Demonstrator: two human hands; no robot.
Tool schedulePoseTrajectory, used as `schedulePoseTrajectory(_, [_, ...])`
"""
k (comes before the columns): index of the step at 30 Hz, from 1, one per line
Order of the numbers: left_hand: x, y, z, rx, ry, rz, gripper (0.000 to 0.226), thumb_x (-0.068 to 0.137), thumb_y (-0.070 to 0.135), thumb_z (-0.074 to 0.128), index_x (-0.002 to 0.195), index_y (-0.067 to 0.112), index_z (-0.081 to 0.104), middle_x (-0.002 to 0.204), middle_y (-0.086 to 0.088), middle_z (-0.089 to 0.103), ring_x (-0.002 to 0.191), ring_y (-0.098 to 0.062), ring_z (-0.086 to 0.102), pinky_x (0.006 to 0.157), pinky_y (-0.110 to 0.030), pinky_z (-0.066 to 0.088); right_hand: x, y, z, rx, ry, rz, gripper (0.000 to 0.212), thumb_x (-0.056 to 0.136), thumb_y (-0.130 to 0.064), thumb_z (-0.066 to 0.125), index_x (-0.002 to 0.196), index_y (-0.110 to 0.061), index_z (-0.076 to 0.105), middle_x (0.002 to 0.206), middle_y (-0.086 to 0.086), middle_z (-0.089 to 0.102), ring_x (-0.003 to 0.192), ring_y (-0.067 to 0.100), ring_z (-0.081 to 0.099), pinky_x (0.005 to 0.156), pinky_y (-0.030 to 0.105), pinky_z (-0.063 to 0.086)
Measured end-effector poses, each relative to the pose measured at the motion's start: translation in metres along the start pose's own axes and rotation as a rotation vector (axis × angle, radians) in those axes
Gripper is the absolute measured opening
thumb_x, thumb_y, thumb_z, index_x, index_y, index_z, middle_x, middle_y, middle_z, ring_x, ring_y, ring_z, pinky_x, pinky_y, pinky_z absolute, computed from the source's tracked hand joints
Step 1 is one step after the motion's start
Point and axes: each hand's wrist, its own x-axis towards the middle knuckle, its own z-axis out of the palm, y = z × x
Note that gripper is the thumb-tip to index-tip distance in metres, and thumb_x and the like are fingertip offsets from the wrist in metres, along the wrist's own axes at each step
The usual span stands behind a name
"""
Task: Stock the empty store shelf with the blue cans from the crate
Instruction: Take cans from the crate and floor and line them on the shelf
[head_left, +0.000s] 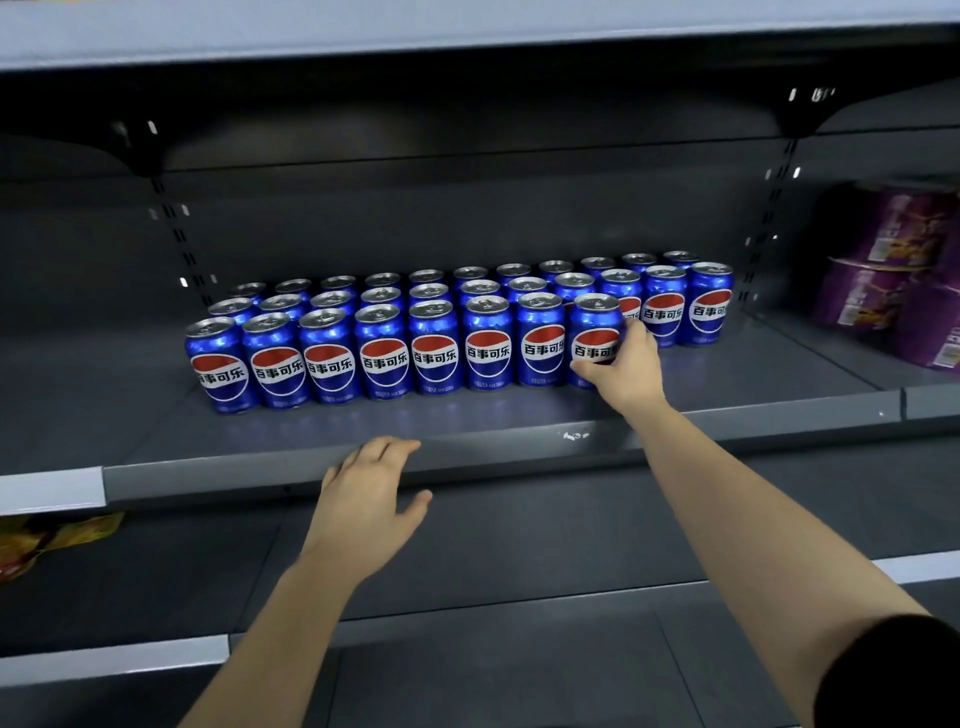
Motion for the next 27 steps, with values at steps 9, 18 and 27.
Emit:
schedulePoseTrajectory(9, [-0.006,-0.012,-0.005,0.026,0.022,-0.032,0.051,0.088,0.043,0.057,0.135,0.029,0.043,0.133,0.011,0.048,0.123,-0.01,0.046,0.105,-0.035,0.034,0.008,0.001,0.01,0.004,0.072,0.002,0.076,0.075,-0.02,0.084,0.137,-0.011,0.042,0.135,0.009,0.054,0.122,0.027,0.054,0.099,0.039,0.045])
schedulePoseTrajectory(18, [-0.022,-0.031,-0.006,0.01,0.021,-0.076,0.05,0.086,0.042,0.06,0.132,0.028,0.048,0.131,0.008,0.05,0.122,-0.014,0.047,0.102,-0.036,0.035,-0.004,0.001,0.02,-0.019,0.176,0.015,0.061,0.082,-0.022,0.076,0.131,-0.006,0.044,0.134,0.013,0.053,0.125,0.032,0.049,0.1,0.041,0.041])
schedulePoseTrajectory(27, [-0.042,-0.076,-0.013,-0.044,-0.032,-0.095,0.049,0.086,0.038,0.061,0.132,0.025,0.049,0.131,0.005,0.051,0.121,-0.018,0.048,0.101,-0.039,0.034,-0.06,-0.013,0.042,0.033,0.285,-0.171,0.036,0.082,-0.02,0.067,0.112,-0.005,0.055,0.107,0.01,0.06,0.096,0.024,0.056,0.083,0.029,0.041])
